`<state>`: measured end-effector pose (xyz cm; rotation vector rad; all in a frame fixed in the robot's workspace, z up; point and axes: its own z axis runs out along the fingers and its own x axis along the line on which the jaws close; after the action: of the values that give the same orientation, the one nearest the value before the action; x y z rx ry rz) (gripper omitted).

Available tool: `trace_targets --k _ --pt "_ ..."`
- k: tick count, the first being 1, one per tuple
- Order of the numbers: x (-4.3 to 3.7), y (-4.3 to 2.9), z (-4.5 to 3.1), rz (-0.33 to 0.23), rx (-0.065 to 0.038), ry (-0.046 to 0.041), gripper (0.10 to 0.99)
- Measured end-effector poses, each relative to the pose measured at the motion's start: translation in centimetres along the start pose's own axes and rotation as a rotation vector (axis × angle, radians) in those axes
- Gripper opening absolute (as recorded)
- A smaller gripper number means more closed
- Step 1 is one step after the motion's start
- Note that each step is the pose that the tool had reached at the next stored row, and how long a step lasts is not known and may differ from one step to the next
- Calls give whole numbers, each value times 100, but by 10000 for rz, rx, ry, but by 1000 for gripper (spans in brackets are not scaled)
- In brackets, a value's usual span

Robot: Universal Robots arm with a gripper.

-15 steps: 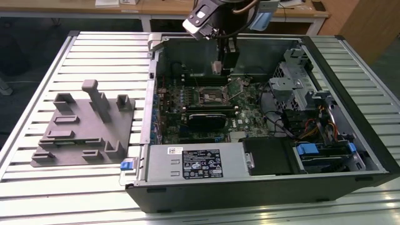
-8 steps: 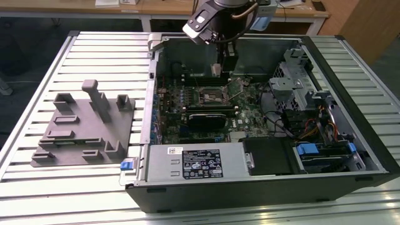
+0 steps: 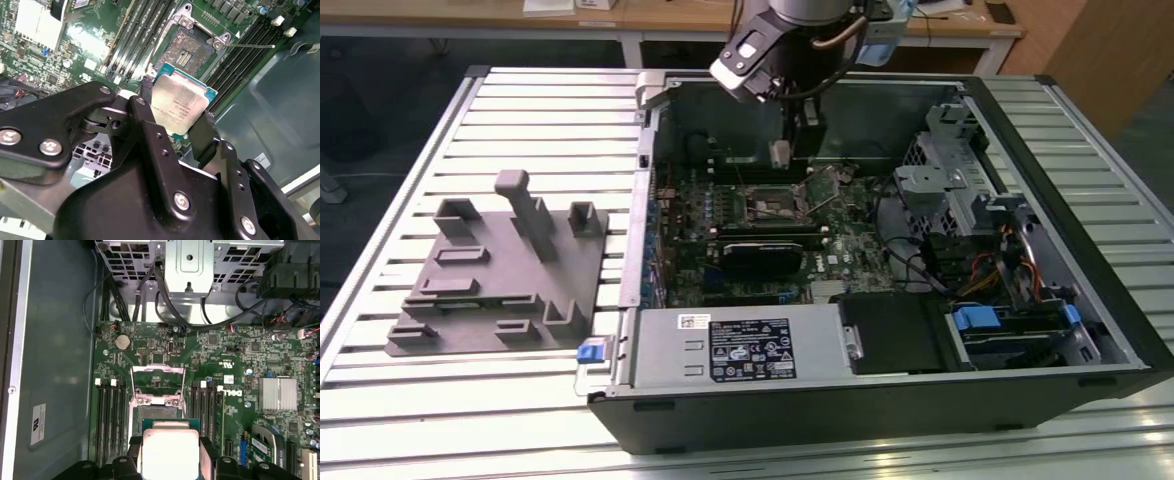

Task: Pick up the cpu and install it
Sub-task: 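Place the cpu into insertion slot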

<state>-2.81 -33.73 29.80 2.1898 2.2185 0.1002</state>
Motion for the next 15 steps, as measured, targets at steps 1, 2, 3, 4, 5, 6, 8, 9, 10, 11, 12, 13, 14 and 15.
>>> trace_targets --k 1,2,3,4,5,6,8,9,10,11,12,13,14,15 --pt "5 -2 14 0 0 0 541" --pt "9 -6 29 0 -1 3 541" --pt "11 -8 40 0 -1 3 541" --pt "12 -10 46 0 -1 2 541" --pt "12 -15 50 1 -1 1 541" --pt "12 -21 54 0 0 1 541" --pt "14 -37 68 1 -1 1 541" --pt "18 -45 78 0 0 0 541" --pt "24 -51 88 1 0 0 541" --pt "28 -55 98 -1 0 0 541" --pt "32 -58 111 -19 1 2 541" --pt "34 -59 123 -63 1 7 541" --pt "35 -61 134 -114 3 10 541" --pt "37 -63 145 -147 3 11 541"
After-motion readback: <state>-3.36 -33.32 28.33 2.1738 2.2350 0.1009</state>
